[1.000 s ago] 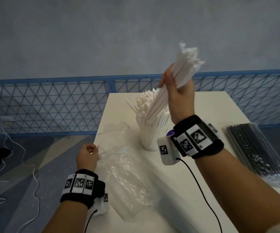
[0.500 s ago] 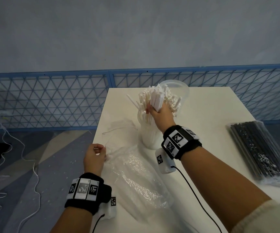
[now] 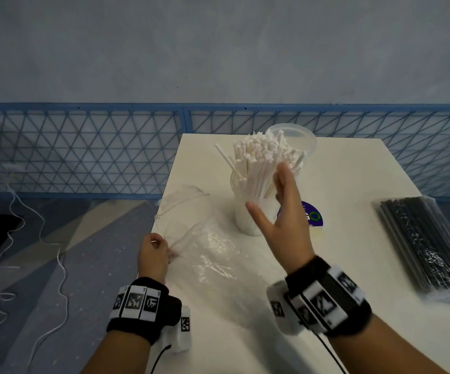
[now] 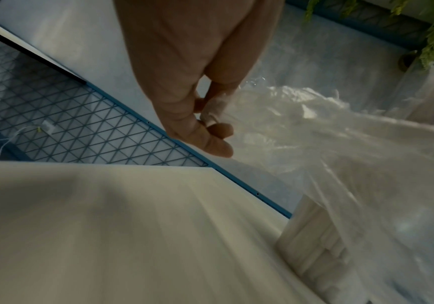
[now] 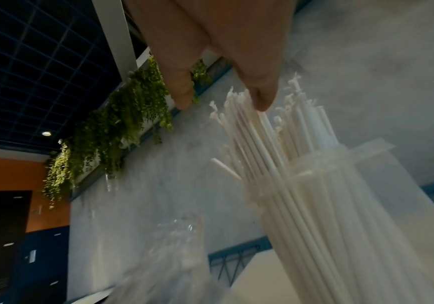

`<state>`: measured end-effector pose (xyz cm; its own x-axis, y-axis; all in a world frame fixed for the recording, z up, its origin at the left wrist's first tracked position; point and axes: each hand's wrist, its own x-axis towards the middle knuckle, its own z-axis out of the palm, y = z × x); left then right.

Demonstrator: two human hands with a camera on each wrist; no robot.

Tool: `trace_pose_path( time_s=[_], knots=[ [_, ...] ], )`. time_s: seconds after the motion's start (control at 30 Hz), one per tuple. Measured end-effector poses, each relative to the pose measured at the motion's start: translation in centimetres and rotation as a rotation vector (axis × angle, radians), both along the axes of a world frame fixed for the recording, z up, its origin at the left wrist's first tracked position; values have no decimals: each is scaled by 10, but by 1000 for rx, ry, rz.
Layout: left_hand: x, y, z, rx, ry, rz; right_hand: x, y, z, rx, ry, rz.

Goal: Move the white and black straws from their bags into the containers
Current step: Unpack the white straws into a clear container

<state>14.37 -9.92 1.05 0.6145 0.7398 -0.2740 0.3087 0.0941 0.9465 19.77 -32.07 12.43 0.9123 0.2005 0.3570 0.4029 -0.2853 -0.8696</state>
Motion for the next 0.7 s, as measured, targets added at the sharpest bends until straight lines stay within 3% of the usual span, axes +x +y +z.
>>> trace_pose_path(
  time_s=[0.07, 0.13, 0.27, 0.33, 0.47, 0.57, 0.63, 0.7],
  knots=[
    [-1, -5, -1, -42, -8, 5, -13, -14, -20, -93, -91, -1],
    [-2, -10, -3, -82, -7, 9, -19, -30, -45, -172, -18, -30],
    [-6, -20, -3, -170, -2, -8, -22, -60, -85, -187, 676, -10],
    [-7, -25, -4, -170, 6, -29, -22, -65, -98, -77, 820, 55],
    [-10, -35, 0, 330, 148, -84, -21, -64, -97, -99, 724, 66],
    [-11, -43, 10, 698, 186, -278, -18, -63, -92, -105, 729, 121],
    [-6, -44, 12, 751, 215, -409, -17, -61, -91, -119, 739, 162],
    [0, -43, 14, 615, 194, -465, -13, -58, -90, -148, 739, 196]
  ],
)
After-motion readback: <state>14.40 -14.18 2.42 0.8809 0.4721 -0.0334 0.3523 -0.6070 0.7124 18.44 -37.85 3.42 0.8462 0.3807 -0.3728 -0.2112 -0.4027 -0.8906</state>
